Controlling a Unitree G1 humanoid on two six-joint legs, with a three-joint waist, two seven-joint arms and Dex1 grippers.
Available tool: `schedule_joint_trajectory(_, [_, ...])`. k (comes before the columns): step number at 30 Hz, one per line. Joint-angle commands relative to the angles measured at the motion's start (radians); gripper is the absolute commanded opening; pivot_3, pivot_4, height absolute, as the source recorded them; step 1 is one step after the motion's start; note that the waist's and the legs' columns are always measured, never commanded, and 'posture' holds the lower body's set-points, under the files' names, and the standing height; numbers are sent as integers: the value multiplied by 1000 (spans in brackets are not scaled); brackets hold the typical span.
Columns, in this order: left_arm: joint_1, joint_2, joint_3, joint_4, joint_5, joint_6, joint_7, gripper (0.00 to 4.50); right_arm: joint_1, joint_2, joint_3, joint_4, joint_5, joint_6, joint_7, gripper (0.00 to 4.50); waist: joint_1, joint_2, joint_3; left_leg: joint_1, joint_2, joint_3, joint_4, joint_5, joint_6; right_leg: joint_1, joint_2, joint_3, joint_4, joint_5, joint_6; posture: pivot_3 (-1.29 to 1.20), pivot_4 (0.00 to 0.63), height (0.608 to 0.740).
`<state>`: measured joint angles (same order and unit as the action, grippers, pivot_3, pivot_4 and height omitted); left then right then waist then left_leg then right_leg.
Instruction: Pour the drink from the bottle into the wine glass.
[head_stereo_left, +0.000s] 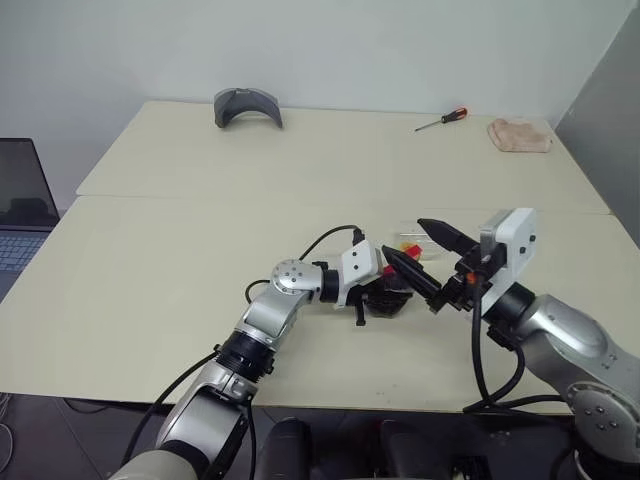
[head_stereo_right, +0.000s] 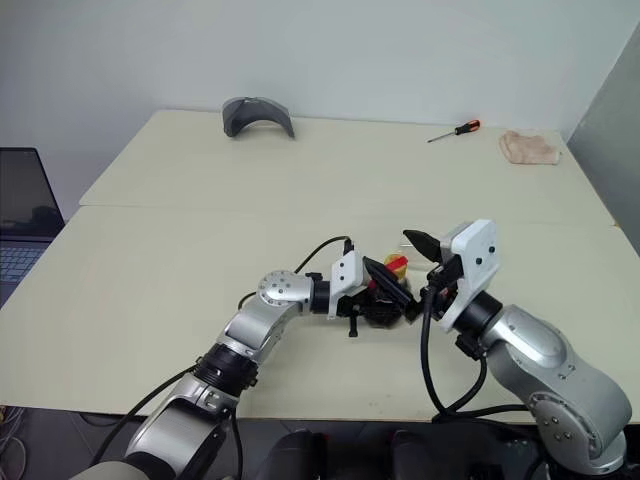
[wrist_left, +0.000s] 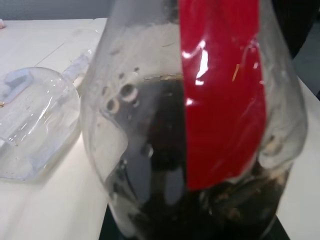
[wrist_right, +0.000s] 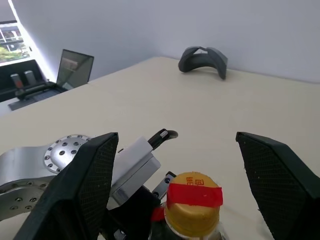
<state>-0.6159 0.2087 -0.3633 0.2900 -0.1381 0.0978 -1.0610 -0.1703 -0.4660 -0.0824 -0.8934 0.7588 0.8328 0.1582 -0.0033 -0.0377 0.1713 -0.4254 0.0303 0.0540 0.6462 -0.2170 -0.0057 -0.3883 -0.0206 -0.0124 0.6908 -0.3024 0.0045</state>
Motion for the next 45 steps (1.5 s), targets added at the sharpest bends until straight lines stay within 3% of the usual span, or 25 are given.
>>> schedule_joint_trajectory(1, [-36, -14, 17, -7, -6, -38, -4, 756, 6, 1, 9, -39, -37, -24, -27, 4010, 0, 0, 0, 0, 0, 0, 0, 0, 0, 0, 0, 0, 0, 0, 0, 0, 150, 740])
schedule_joint_trajectory(15, [-42, -17, 18, 5, -5, -49, -8, 756, 63, 18, 18, 9, -100, -59, -13, 4010, 0, 0, 0, 0, 0, 0, 0, 0, 0, 0, 0, 0, -1, -1, 1, 0, 150, 740])
schedule_joint_trajectory(18, [-41, -18, 16, -2, -6, -44, -9, 756, 74, 15, 21, 14, -99, -57, -1, 3423, 0, 0, 0, 0, 0, 0, 0, 0, 0, 0, 0, 0, 0, -1, 1, 0, 150, 740])
schedule_joint_trajectory(24, [-38, -19, 15, -15, -8, -36, -10, 754, 71, 23, 7, 25, -106, -65, 7, 1378, 0, 0, 0, 0, 0, 0, 0, 0, 0, 0, 1, 0, 0, -1, 1, 0, 150, 740])
schedule_joint_trajectory(25, [-37, -18, 14, -16, -8, -36, -10, 747, 71, 23, 6, 26, -107, -65, 10, 1213, 0, 0, 0, 0, 0, 0, 0, 0, 0, 0, 1, 0, 0, -1, 1, 0, 150, 740])
schedule_joint_trajectory(31, [-28, -22, 8, -42, -15, -22, -14, 747, 47, -9, -16, 85, -55, -81, 121, 1219, 0, 0, 0, 0, 0, 0, 0, 0, 0, 0, 1, 0, 0, -1, 1, 0, 150, 740])
schedule_joint_trajectory(39, [-16, -28, -20, -92, -18, -2, -42, 746, -122, -280, 39, 479, -96, -190, 633, 1219, -2, 0, 0, 0, -1, -1, 0, 0, 1, 1, 2, 0, -1, 0, 0, 0, 150, 740])
schedule_joint_trajectory(45, [-8, -31, -13, -103, -12, -3, -23, 745, -157, -309, 16, 475, -8, -131, 689, 1219, 1, 0, 0, 0, 0, -1, 0, 0, 1, 1, 2, 0, -1, 0, 0, 0, 150, 740])
